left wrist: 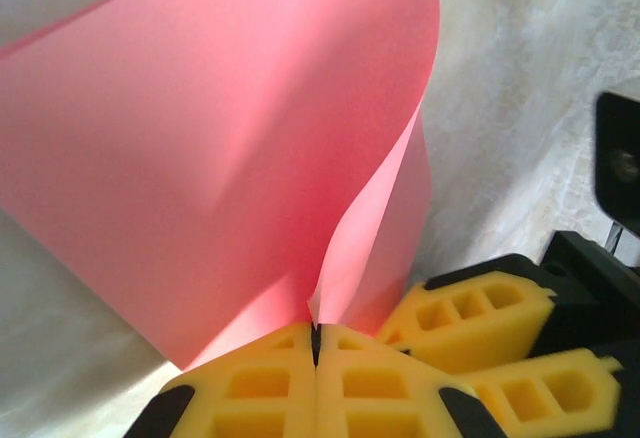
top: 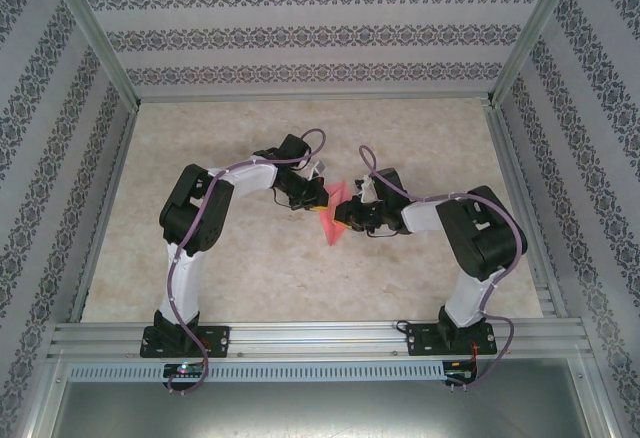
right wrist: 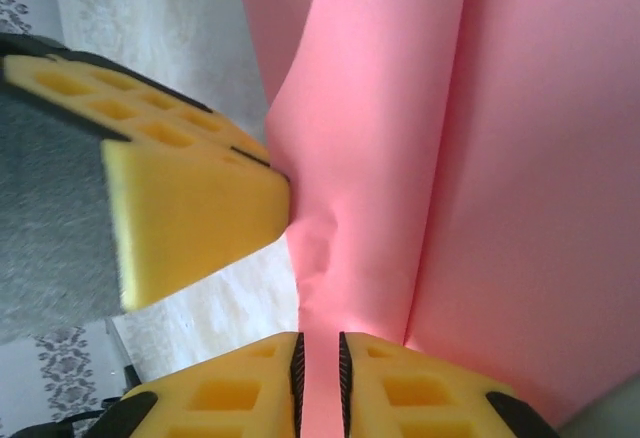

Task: Fold a paper plane with a square sheet of paper (pick it up from the middle)
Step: Fourth fold the wing at the center of the table.

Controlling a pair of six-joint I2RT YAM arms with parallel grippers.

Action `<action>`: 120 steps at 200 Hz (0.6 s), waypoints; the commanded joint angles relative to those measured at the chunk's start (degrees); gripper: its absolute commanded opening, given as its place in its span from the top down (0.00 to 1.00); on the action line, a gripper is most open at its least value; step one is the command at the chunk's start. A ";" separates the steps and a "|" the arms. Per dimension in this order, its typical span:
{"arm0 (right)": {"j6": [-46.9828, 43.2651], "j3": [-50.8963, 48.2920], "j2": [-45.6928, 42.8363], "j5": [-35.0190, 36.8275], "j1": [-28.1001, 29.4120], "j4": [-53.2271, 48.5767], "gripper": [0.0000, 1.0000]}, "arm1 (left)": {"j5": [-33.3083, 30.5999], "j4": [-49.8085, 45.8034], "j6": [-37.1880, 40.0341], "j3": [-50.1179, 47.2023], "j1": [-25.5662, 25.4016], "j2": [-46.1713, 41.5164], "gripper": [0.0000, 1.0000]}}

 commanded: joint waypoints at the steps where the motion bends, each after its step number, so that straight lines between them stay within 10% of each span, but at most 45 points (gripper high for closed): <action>1: -5.00 1.64 -3.49 2.66 1.12 -6.59 0.79 | -1.33 -1.85 1.89 -0.07 -0.62 -0.44 1.00; 120: -2.15 -1.24 -6.49 5.77 8.17 -6.09 0.81 | -1.10 -1.13 2.24 -1.98 -0.55 -1.71 1.00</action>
